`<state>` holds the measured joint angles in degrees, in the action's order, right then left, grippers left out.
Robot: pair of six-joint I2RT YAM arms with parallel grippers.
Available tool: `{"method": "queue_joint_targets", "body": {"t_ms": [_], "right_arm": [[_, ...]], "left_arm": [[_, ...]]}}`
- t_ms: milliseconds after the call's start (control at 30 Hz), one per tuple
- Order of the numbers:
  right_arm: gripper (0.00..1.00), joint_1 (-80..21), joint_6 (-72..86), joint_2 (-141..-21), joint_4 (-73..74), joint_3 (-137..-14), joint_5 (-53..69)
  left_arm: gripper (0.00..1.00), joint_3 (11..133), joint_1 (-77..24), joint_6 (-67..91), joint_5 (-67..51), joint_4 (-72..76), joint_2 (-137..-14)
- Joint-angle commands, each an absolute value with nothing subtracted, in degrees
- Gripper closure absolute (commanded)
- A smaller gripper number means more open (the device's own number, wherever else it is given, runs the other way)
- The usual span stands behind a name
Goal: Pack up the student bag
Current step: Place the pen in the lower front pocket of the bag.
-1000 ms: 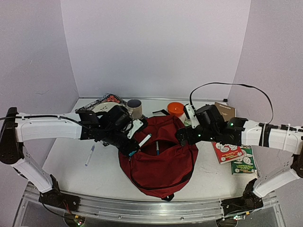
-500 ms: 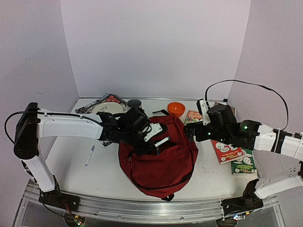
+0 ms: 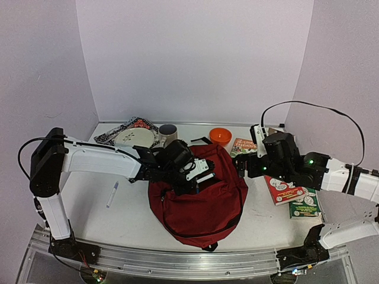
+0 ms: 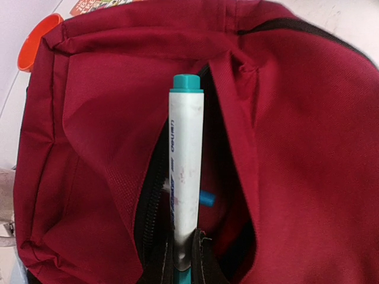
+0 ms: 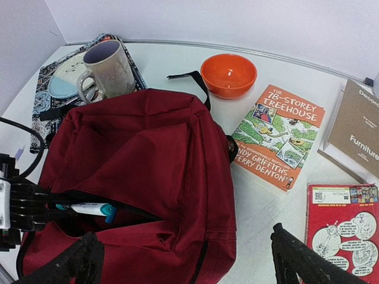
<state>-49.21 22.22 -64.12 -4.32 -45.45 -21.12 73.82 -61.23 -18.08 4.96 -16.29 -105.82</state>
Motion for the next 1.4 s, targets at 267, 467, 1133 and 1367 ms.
{"method": "queue_joint_targets", "body": {"t_ms": [267,467,1133,1367], "right_arm": [[0.02,-49.3,23.4,-61.6,-4.4,-44.2,-23.8],[0.02,-49.3,23.8,-61.9,-4.4,-44.4,-23.3],[0.02,-49.3,24.1,-61.9,-5.1,-44.4,-22.2],[0.02,-49.4,23.8,-62.0,-5.1,-44.5,-22.1]], "left_arm": [[1.00,74.8,-62.2,-24.6,13.3,-15.2,-110.7],[1.00,78.1,-62.2,-24.0,21.4,-15.7,-114.3],[0.55,79.0,-62.2,-16.8,24.5,-13.3,-111.9],[0.43,73.8,-62.2,-12.1,15.8,-13.8,-103.2]]}}
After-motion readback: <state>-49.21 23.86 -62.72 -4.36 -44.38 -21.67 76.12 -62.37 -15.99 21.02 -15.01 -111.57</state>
